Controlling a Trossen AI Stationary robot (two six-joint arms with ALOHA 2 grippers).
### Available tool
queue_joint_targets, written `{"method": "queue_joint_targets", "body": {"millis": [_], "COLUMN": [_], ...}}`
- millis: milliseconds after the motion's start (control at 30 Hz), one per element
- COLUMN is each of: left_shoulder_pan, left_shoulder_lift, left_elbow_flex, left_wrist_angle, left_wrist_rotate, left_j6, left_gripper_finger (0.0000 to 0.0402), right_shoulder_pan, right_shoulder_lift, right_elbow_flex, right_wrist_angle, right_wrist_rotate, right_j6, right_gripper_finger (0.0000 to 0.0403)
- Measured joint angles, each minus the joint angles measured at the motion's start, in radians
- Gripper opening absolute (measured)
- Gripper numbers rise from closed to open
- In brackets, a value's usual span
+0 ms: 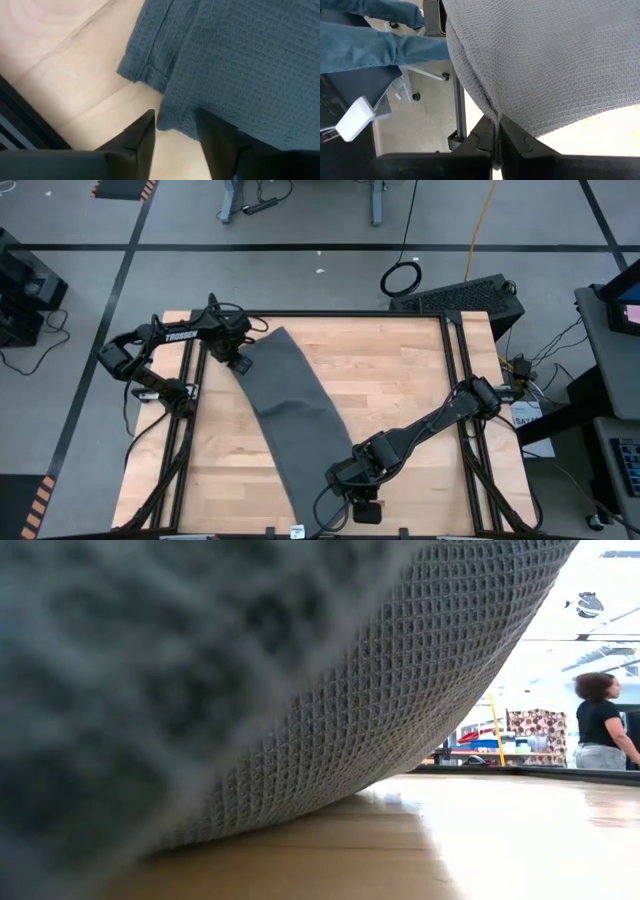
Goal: Roll towel into tight, uniform cylinder
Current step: Roll the gray towel
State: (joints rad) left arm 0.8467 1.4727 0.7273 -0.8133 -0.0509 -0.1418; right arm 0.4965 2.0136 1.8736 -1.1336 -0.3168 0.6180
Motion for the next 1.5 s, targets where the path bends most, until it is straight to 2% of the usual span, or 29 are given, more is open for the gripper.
{"method": "queue_joint_targets", "body": {"millis": [267, 333, 600, 767, 900, 1067, 1200, 1300, 1367, 1500], "left_shoulder_pan": [0.0, -0.001, -0.001, 0.0, -0.001, -0.005, -0.005, -0.005, -0.005, -0.005], "left_shoulder_lift": [0.0, 0.0, -0.044, -0.038, -0.015, -0.014, -0.014, -0.014, -0.018, -0.019], "left_elbow_flex": [0.013, 0.03, 0.126, 0.118, 0.059, 0.006, -0.011, -0.034, -0.051, -0.074], "left_wrist_angle": [-0.05, -0.077, -0.172, -0.194, -0.155, -0.041, -0.009, 0.037, 0.067, 0.101], "left_wrist_rotate": [0.0, -0.011, -0.06, 0.058, 0.052, 0.053, 0.052, 0.037, 0.03, 0.027], "left_j6": [0.001, 0.021, 0.096, 0.022, -0.057, -0.071, -0.072, -0.07, -0.062, -0.043], "left_gripper_finger": [0.0021, 0.0007, 0.0002, 0.0009, 0.006, 0.0134, 0.016, 0.0156, 0.0136, 0.0051], "right_shoulder_pan": [0.0, 0.0, 0.0, 0.0, -0.004, -0.005, -0.006, -0.006, -0.006, -0.006], "right_shoulder_lift": [0.0, 0.0, 0.0, 0.0, 0.0, 0.0, 0.0, 0.0, 0.0, 0.0], "right_elbow_flex": [0.0, 0.0, 0.0, 0.0, 0.0, 0.0, 0.0, 0.0, 0.0, 0.0], "right_wrist_angle": [0.0, 0.0, 0.0, 0.001, 0.006, 0.008, 0.01, 0.011, 0.012, 0.012], "right_wrist_rotate": [0.0, 0.0, 0.0, 0.0, 0.0, 0.0, 0.0, 0.0, 0.0, 0.0], "right_j6": [0.002, 0.003, -0.01, -0.01, -0.007, 0.005, 0.003, -0.004, -0.007, -0.009], "right_gripper_finger": [0.0, 0.0, 0.0, 0.0, 0.0, 0.0, 0.0, 0.0, 0.0, 0.0]}}
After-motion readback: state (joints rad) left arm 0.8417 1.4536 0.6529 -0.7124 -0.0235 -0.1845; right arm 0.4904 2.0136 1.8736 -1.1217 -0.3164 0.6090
